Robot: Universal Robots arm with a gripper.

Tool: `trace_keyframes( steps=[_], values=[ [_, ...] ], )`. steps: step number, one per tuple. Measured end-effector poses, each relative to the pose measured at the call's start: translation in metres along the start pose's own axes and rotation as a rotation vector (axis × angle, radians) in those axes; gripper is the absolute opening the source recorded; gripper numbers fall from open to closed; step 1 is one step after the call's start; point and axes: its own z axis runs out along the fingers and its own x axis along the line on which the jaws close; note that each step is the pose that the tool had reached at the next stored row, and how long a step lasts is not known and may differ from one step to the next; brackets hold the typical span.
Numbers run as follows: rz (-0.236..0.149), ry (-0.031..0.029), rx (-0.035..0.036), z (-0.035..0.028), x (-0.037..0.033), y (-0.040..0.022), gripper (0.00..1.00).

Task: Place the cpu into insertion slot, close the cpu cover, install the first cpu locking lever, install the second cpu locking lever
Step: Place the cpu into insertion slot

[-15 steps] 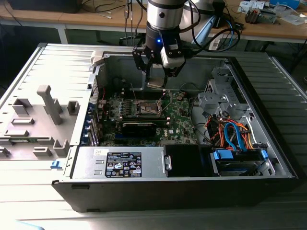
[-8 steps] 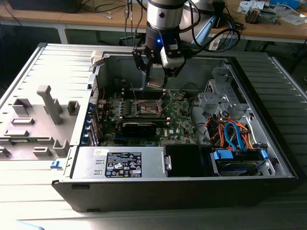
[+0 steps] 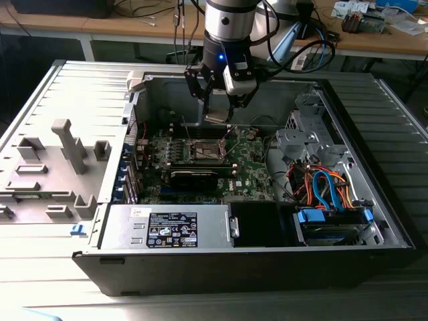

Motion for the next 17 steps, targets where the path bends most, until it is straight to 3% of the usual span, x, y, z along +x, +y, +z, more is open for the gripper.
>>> trace_keyframes(
  steps=[17],
  values=[
    [0.021, -0.0009, -0.0003, 0.0002, 0.0, 0.0, 0.55]
  ],
)
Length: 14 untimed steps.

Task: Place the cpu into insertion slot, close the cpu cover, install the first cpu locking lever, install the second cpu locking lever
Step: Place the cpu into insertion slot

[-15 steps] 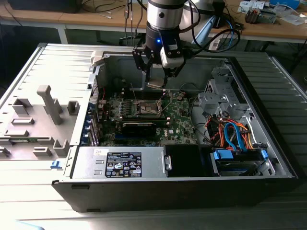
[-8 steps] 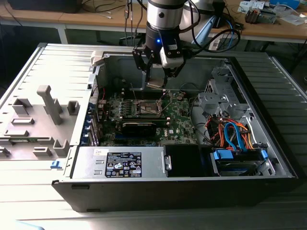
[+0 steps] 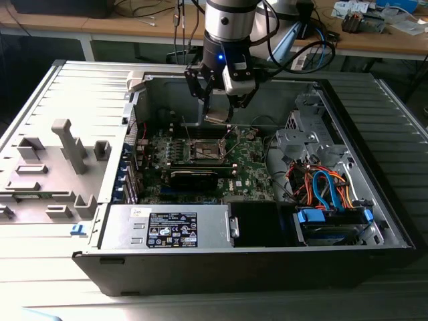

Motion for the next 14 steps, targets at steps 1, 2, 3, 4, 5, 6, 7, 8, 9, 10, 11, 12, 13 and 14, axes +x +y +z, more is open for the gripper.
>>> trace_keyframes(
  steps=[1, 2, 3, 4, 5, 6, 7, 8, 9, 10, 11, 12, 13, 14],
  values=[
    [0.001, 0.0, 0.0, 0.0, 0.0, 0.0, 0.55],
    [0.002, -0.0001, 0.0, 0.0, 0.0, 0.0, 0.55],
    [0.003, -0.0002, 0.0, 0.0, 0.0, 0.0, 0.55],
    [0.004, -0.0002, -0.0001, 0.0, 0.0, 0.0, 0.55],
    [0.005, -0.0002, -0.0001, 0.0001, 0.0, 0.0, 0.55],
    [0.006, -0.0003, -0.0001, 0.0, 0.0, 0.0, 0.55],
    [0.007, -0.0003, -0.0001, 0.0, 0.0, 0.0, 0.55],
    [0.008, -0.0004, -0.0001, 0.0001, 0.0, 0.0, 0.55],
    [0.009, -0.0004, -0.0001, 0.0001, 0.0, 0.0, 0.55],
    [0.01, -0.0004, -0.0002, 0.0001, 0.0, 0.0, 0.55],
    [0.01, -0.0004, -0.0002, 0.0001, 0.0, 0.0, 0.55],
    [0.012, -0.0005, -0.0002, 0.0001, 0.0, 0.0, 0.55],
    [0.012, -0.0005, -0.0002, 0.0001, 0.0, 0.0, 0.55],
    [0.013, -0.0005, -0.0002, 0.0001, 0.0, 0.0, 0.55]
  ],
)
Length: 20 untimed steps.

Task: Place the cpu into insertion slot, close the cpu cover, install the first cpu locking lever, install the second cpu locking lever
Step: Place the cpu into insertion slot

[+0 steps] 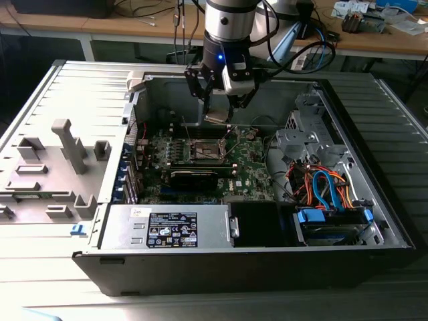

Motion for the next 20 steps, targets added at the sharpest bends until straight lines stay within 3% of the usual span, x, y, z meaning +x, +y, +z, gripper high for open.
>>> trace_keyframes(
  steps=[20],
  values=[
    [0.019, -0.0008, -0.0003, 0.0002, 0.0, 0.0, 0.55]
  ],
)
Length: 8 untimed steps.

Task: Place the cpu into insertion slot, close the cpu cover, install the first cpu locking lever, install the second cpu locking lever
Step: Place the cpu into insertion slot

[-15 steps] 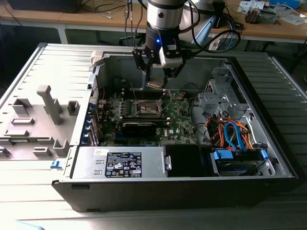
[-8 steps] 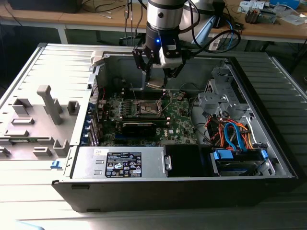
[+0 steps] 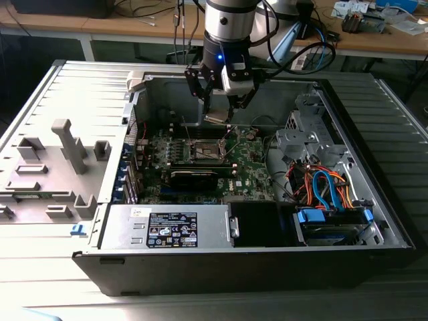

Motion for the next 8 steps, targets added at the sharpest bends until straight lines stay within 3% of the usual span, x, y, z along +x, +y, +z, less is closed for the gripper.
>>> trace_keyframes(
  steps=[8],
  values=[
    [0.008, -0.0003, -0.0001, 0.0001, 0.0, 0.0, 0.55]
  ],
)
